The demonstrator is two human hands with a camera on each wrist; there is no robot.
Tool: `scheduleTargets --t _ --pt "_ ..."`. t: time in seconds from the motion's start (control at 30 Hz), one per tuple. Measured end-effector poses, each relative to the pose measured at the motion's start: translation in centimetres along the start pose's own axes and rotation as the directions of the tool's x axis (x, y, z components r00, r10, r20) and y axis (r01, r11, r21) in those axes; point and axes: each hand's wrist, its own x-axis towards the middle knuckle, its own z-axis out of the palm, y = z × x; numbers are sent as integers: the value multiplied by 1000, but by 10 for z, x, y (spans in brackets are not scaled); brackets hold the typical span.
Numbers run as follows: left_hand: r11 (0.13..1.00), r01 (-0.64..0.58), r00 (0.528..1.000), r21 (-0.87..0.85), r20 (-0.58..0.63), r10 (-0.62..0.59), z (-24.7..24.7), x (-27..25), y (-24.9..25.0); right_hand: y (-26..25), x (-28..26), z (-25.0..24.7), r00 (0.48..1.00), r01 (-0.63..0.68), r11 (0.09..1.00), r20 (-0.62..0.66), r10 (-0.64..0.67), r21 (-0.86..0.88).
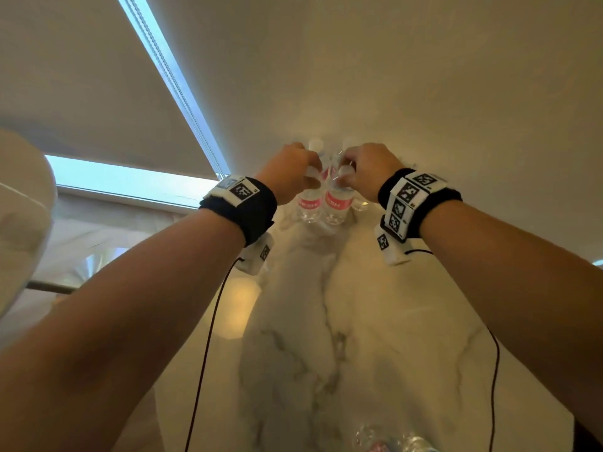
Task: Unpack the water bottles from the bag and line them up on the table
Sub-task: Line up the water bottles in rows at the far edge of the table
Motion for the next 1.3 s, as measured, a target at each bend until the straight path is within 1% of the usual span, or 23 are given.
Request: scheduleTargets --t 0.1,0.2,0.3,0.37,0.43,0.53,0.63,0.73,0.8,0.9,0.97,1.03,1.07,1.13,1.2,1.3 --pt "999 15 999 -45 -37 -16 7 2 -3 1 2 6 1000 18 1000 7 -18 -12" --pt "997 34 998 -74 -48 -38 8 -1 -2 3 -2 5 999 7 1000 43 -8 9" --pt "990 64 996 -122 -47 -70 3 -11 3 2 -21 -1 998 -8 1000 64 7 21" --pt "991 65 994 -120 -75 -75 0 -26 7 -2 -49 -6 999 -7 999 46 5 33" --pt "994 43 990 -104 -127 -56 0 -50 12 -4 -91 -10 998 9 999 59 -11 37" --pt "992 -15 986 -123 -164 -6 8 -95 26 -4 -174 -7 986 -9 999 169 3 31" --pt "975 -117 990 -191 -105 99 24 -152 55 -1 -260 5 964 -56 998 262 46 28" --pt "946 -243 967 -215 20 254 43 -217 96 7 -336 13 944 -118 992 314 100 39" --pt "921 -304 929 -245 137 344 55 -254 126 15 -379 16 925 -147 989 354 139 -4" --pt "892 -365 845 -268 306 438 75 -292 161 26 -418 24 888 -147 982 421 182 -115" --pt "891 -409 805 -195 383 453 88 -306 178 31 -430 30 891 -156 980 410 195 -126" --pt "897 -427 799 -117 416 435 100 -312 187 34 -432 38 914 -153 982 361 183 -110" --pt "901 -417 802 -114 419 425 104 -311 190 36 -430 42 924 -132 985 346 164 -116" --pt "923 -355 823 -150 419 384 107 -303 192 39 -419 45 933 -86 986 337 129 -140" --pt "949 -267 858 -169 407 314 103 -286 189 44 -404 40 934 -55 988 342 103 -147" --pt "968 -174 920 -180 320 225 85 -252 177 50 -369 18 941 -30 991 331 71 -127"
